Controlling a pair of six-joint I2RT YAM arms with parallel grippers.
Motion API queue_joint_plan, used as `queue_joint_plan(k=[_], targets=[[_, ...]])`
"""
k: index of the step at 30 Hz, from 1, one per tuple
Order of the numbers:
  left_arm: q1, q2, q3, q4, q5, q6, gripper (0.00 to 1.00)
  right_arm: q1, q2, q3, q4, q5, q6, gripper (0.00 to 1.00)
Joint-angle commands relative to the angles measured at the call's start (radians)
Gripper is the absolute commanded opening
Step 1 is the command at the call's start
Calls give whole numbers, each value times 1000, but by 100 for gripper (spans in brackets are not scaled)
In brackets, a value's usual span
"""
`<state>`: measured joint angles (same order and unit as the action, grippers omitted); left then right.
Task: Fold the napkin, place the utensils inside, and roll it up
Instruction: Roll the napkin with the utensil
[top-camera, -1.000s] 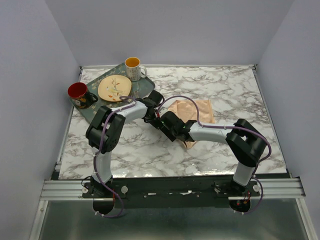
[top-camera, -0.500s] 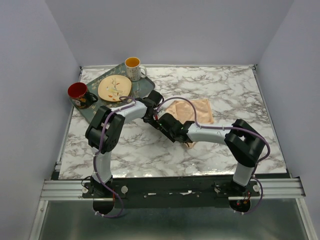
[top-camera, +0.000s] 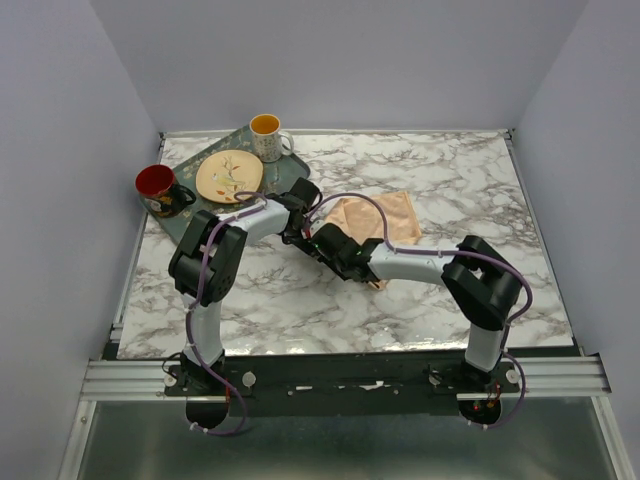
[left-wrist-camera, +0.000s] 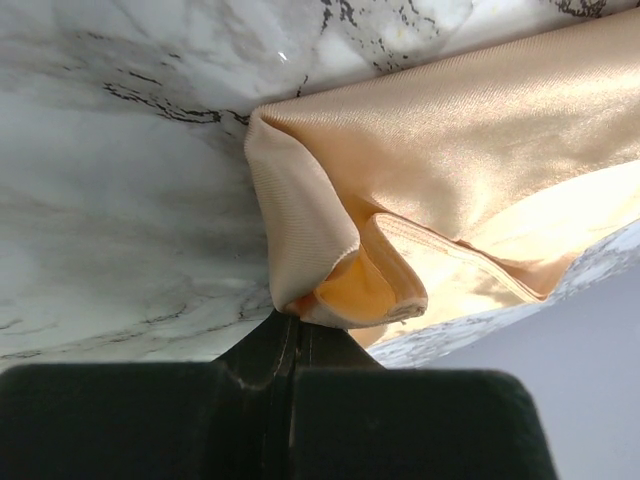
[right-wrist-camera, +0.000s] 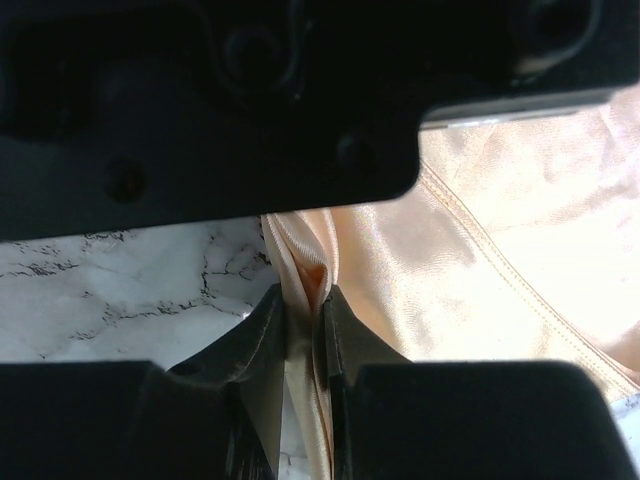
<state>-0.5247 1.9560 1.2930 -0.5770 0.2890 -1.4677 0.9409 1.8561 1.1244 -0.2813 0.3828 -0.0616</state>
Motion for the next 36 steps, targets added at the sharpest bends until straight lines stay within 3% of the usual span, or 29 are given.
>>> queue_joint_plan(k=[1,8,9,12,18,24,26,32,36], targets=[[-1,-16,-21,-66,21,24,0,-5,45,11,-61,-42,-46,1],[18,-25,12,-64,10,130,1,-33,5,25,-68,-182,-35,1],[25,-32,14,-64,7,145,14,-42,-1,32,-81,-223,-30,1],[46,-71,8,-40,2,202,37,-77,-5,51,-111,-319,-11,1],[75,-127,8,-23,41,285,58,-139,-5,104,-171,-494,11,1],[120,-223,-72,22,75,322,69,-195,-5,110,-180,-631,14,0],[137,-232,-66,37,84,346,78,-203,5,110,-179,-648,9,1],[203,-255,-27,-9,59,461,81,-209,60,127,-173,-725,3,0],[267,-272,-78,19,84,484,77,-229,103,149,-164,-836,-1,1]])
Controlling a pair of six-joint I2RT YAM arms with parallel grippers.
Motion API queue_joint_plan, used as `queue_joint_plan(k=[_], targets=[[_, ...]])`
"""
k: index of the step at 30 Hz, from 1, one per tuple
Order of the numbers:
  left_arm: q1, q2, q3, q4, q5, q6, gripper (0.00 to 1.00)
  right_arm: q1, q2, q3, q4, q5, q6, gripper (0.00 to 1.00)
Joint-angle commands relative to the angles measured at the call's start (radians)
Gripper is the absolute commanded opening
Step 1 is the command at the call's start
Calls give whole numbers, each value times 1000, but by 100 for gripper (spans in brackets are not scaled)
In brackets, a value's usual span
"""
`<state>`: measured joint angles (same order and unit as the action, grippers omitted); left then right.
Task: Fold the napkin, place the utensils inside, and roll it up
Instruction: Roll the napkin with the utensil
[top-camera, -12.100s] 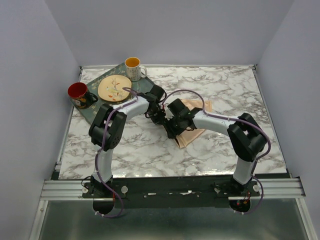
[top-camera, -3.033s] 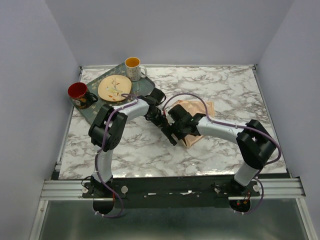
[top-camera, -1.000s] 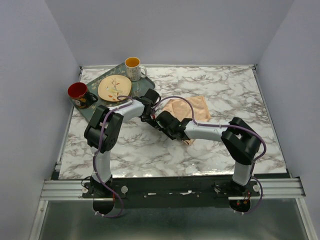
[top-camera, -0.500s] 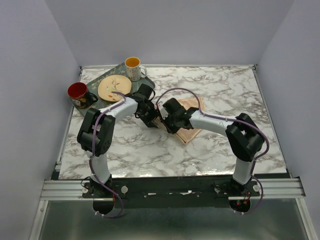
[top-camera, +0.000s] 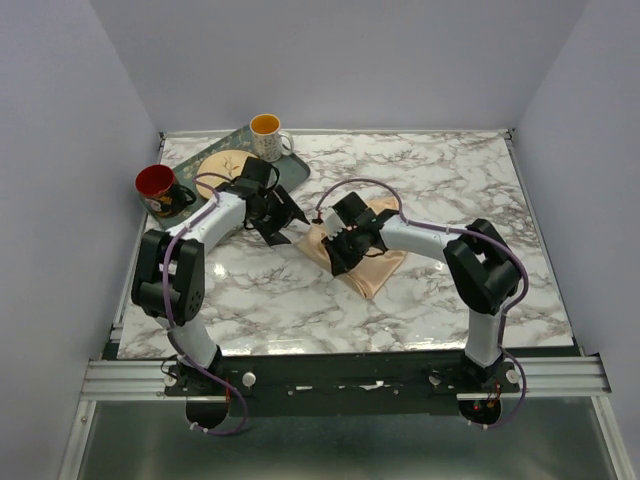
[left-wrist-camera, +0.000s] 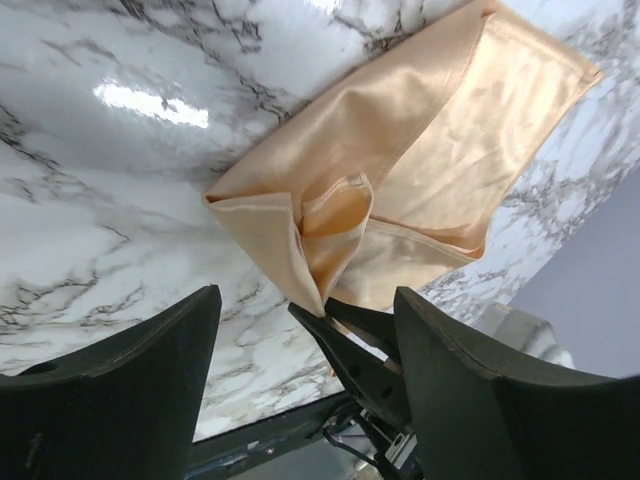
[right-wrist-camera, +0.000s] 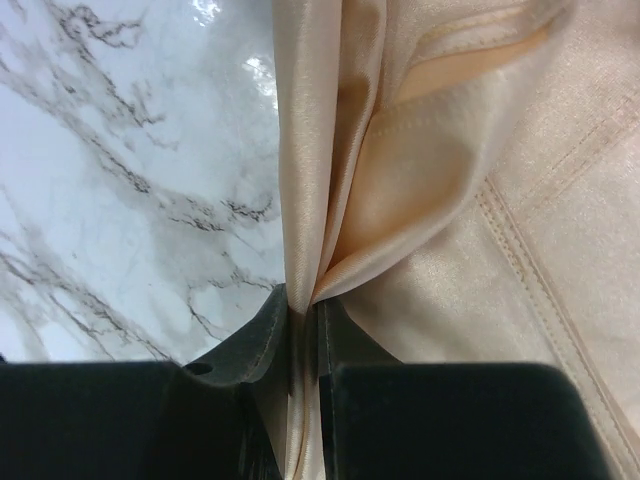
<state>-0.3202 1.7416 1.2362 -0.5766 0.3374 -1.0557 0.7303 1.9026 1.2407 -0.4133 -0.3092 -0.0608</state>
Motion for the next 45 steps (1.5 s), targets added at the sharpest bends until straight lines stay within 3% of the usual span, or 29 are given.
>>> queue_joint_plan(k=[1,5,11,17,21,23,24,30,36,45], targets=[[75,-66,-38,39,40,75,77,-22,73,39,-33,-157,-8,1],[96,-128,-75,52,9,160,76,-58,99,58,-33,-234,-17,1],[75,-145,-90,66,89,273,73,-133,157,109,-82,-462,-56,0],[-58,-221,-211,138,65,300,56,-206,257,178,-147,-637,-68,1],[-161,-232,-296,247,48,215,57,-247,311,195,-160,-711,-47,1],[-165,-246,-366,348,58,127,61,-256,331,200,-163,-745,-39,1],[-160,-251,-386,380,66,100,68,-259,335,200,-165,-755,-33,0],[-143,-217,-480,570,81,-94,80,-266,397,210,-162,-857,-10,1],[-134,-119,-500,753,103,-217,78,-267,423,223,-165,-843,9,0],[-134,-90,-547,779,72,-271,75,-267,464,270,-179,-890,21,0]])
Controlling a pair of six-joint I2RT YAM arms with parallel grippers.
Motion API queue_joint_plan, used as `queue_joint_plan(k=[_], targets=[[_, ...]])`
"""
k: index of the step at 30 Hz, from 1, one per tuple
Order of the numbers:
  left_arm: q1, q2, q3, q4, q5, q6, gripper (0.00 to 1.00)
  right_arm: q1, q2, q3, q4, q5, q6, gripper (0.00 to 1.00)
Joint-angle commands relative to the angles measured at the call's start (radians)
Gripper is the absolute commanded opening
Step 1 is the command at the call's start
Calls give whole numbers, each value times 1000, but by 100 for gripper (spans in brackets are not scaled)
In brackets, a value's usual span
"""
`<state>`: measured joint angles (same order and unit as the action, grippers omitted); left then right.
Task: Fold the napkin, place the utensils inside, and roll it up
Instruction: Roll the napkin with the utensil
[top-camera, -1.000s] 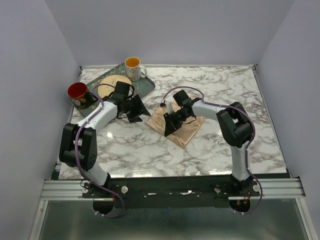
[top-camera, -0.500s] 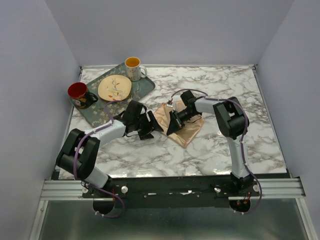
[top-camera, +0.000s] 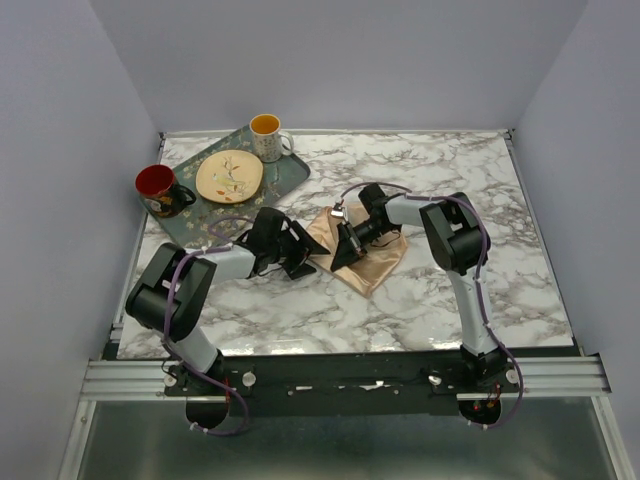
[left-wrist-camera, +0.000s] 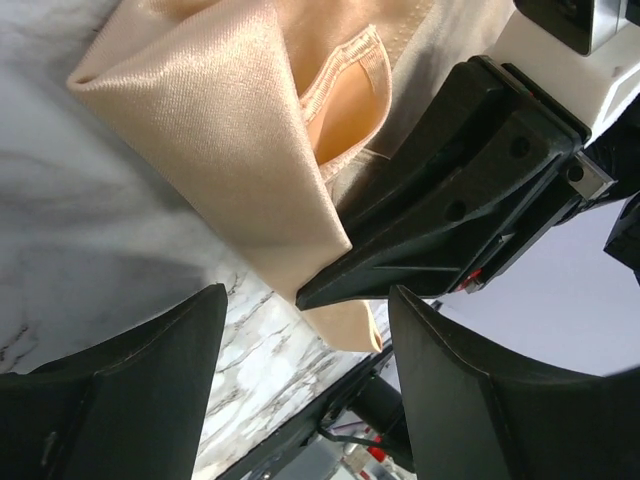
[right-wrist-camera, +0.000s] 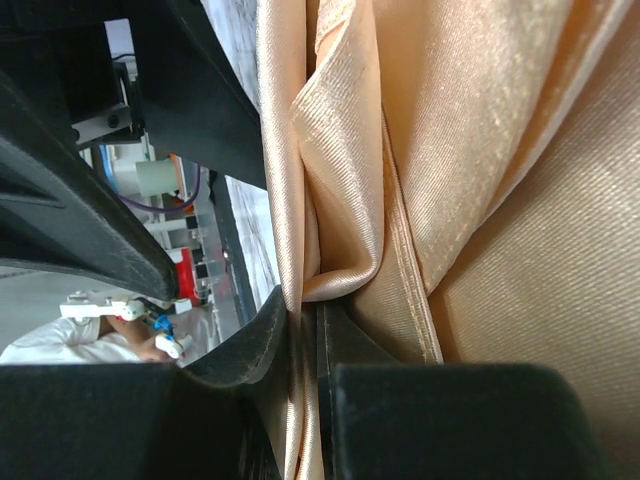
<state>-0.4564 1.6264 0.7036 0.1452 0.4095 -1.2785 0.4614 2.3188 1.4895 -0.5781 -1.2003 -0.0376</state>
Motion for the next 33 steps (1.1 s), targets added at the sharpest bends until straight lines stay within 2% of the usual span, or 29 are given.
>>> queue_joint_plan(k=[1,5,7,10,19,27,30,33], targets=[[2,27,-13,28,-6,-48,74,0,48,18,-14,-7,-5,1],[-1,-3,-19,-39,-37,-76,71,-1,53,18,-11,-18,2,1],[-2,-10,-13,-64,-58,-73,66,-1,59,28,-8,-33,8,1],[-2,3,8,-75,-58,-74,66,-1,56,28,-6,-51,15,1],[-5,56,-13,42,-51,-130,68,-3,50,14,1,-74,30,1],[-13,53,-50,85,-81,-174,61,-6,62,21,7,-117,71,1],[-14,58,-88,132,-87,-193,61,-4,68,21,11,-131,79,0],[-18,85,-145,266,-83,-252,59,-6,70,20,15,-140,85,0]])
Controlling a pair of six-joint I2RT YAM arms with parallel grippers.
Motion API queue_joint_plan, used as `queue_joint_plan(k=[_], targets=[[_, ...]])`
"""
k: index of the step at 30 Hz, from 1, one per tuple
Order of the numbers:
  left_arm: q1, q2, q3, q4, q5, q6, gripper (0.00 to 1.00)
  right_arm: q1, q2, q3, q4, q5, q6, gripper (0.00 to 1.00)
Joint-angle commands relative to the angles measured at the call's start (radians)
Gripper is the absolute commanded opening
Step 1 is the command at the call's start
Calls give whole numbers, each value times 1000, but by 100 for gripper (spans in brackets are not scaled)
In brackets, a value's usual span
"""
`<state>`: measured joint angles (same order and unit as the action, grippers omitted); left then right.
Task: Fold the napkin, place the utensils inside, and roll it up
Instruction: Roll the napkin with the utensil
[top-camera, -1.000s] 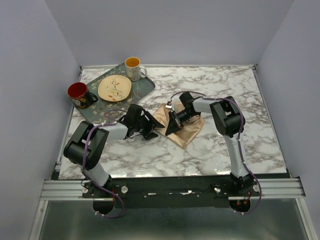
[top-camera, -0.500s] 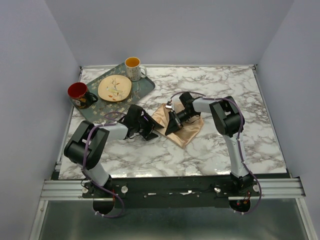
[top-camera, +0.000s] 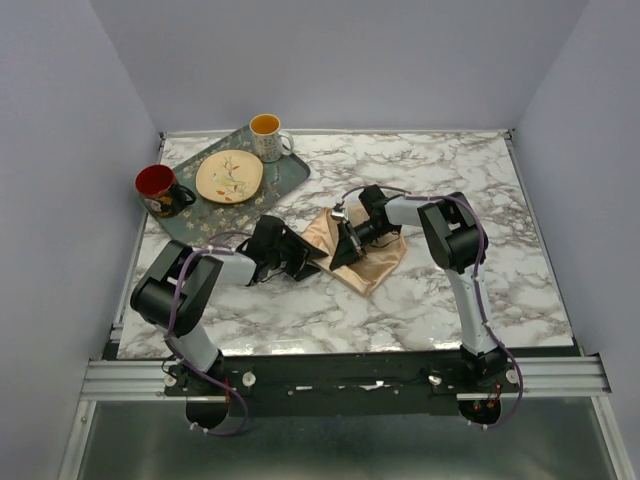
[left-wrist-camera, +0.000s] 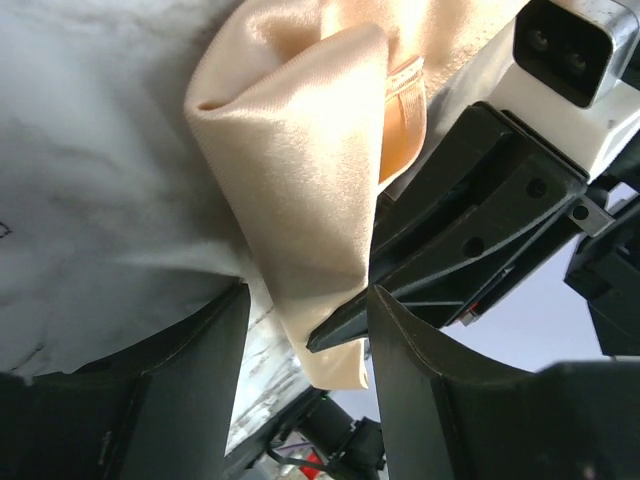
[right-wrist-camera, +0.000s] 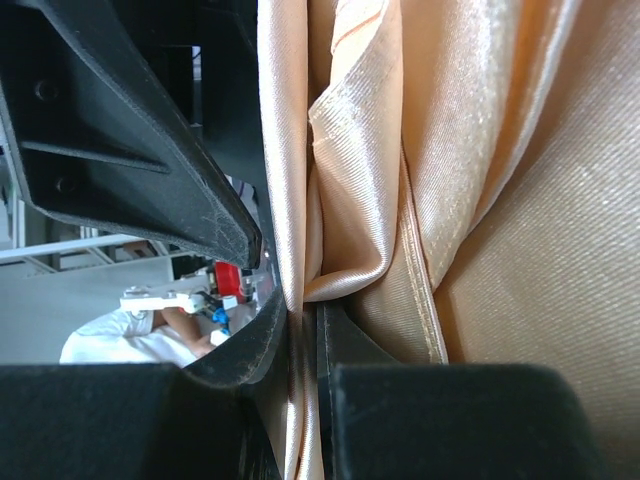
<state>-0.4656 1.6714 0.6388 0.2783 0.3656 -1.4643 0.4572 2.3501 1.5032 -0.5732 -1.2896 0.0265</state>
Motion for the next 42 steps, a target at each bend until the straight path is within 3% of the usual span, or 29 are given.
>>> queue_joint_plan(k=[1,8,14,24,25,27,35,42], targets=[[-10,50,-86,184,-39,-77,59,-2,41,5,12,-60,21,1],[-25,83,-106,277,-73,-68,60,-3,48,2,10,-70,30,1],[-25,105,-137,311,-83,-77,54,-2,49,5,10,-59,33,1],[-19,128,-117,306,-100,-44,37,-2,43,-4,7,-47,21,1],[-18,122,-108,248,-102,-30,29,-2,38,-9,7,-39,20,1],[-15,111,-87,207,-113,5,24,-3,34,-9,6,-4,19,1],[-16,132,-34,90,-117,54,6,-3,6,25,-48,116,-8,18],[-18,140,38,-33,-126,85,0,-2,-100,71,-134,366,-19,46]])
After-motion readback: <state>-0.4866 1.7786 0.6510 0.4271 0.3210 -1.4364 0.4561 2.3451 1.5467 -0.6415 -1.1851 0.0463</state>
